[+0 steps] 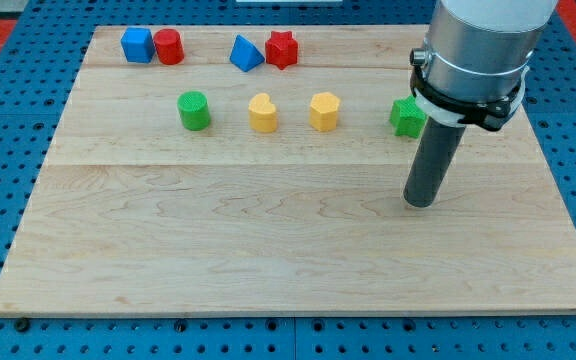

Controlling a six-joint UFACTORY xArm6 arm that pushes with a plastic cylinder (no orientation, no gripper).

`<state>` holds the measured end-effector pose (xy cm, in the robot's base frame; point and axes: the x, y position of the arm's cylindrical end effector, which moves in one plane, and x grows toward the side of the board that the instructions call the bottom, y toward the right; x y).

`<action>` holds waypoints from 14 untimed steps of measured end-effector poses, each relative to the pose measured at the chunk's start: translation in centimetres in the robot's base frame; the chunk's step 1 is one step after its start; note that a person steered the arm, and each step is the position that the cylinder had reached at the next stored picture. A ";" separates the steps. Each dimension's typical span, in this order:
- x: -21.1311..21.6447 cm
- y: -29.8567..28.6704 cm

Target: Slide the blue triangle above the yellow heart

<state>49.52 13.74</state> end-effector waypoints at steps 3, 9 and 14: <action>0.0 -0.3; -5.3 8.0; -22.1 -4.9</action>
<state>27.45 8.88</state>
